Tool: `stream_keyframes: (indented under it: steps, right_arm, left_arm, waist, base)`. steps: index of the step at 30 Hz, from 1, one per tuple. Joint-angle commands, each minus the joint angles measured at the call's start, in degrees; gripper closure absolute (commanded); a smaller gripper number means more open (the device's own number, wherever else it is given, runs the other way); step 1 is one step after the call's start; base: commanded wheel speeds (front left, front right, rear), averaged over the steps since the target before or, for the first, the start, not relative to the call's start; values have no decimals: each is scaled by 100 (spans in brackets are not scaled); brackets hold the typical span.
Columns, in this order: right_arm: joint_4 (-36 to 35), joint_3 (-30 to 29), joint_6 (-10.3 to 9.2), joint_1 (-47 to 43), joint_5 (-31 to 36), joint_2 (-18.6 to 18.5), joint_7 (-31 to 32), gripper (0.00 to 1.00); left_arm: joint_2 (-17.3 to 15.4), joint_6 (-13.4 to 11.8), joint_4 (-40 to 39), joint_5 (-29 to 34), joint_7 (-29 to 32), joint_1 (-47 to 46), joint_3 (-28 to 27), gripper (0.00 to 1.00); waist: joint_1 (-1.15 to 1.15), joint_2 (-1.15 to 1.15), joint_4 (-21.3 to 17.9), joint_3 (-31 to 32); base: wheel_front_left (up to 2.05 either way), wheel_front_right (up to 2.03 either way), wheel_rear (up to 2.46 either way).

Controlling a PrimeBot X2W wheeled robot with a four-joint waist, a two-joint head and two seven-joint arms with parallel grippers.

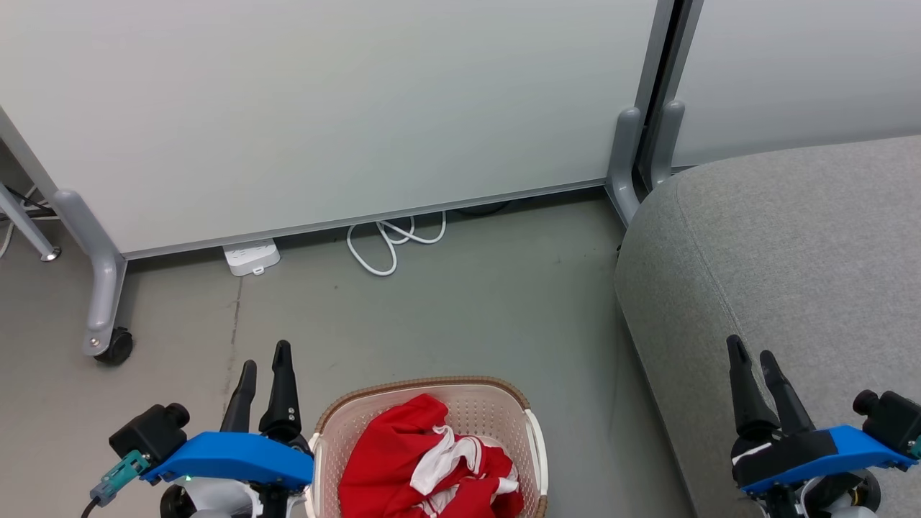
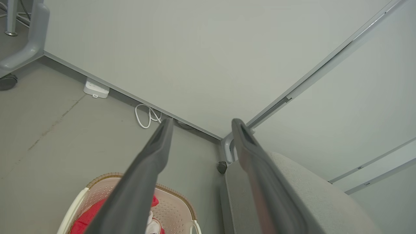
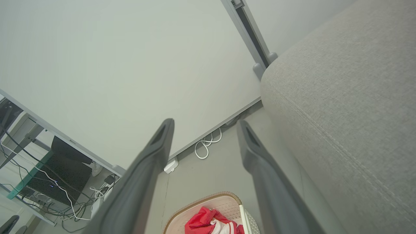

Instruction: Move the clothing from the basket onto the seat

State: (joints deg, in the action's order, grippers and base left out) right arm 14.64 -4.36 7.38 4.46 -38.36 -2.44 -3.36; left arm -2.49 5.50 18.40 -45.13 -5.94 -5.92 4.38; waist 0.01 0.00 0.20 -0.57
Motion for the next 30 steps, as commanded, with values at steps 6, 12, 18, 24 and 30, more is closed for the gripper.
stream_keyframes:
  steps: [6, 12, 18, 24, 30]
  right_arm:
    - [-140, 4, 9, 133, 568, -46, -14, 0]
    - [-193, 12, 10, 119, 1038, -48, 32, 0]
    - [-253, -1, 11, 106, 1470, -50, 56, 0]
    - [-283, -12, 12, 80, 1829, -52, 59, 0]
    - [-287, -25, 13, 34, 2172, -54, 59, 0]
  left_arm:
    - [-42, -46, 40, 480, -142, -165, 39, 0]
    - [-43, -80, 101, 837, -233, -171, 53, 0]
    - [-44, -94, 145, 1155, -323, -186, 74, 0]
    - [-45, -108, 187, 1445, -404, -194, 116, 0]
    - [-46, -124, 260, 1733, -493, -206, 135, 0]
  waist:
    - [0, 0, 8, 9]
    - [0, 0, 12, 14]
    - [0, 0, 18, 12]
    - [0, 0, 23, 18]
    - [0, 0, 29, 30]
  base:
    - [0, 0, 0]
    - [0, 0, 0]
    - [0, 0, 0]
    - [0, 0, 0]
    - [0, 0, 0]
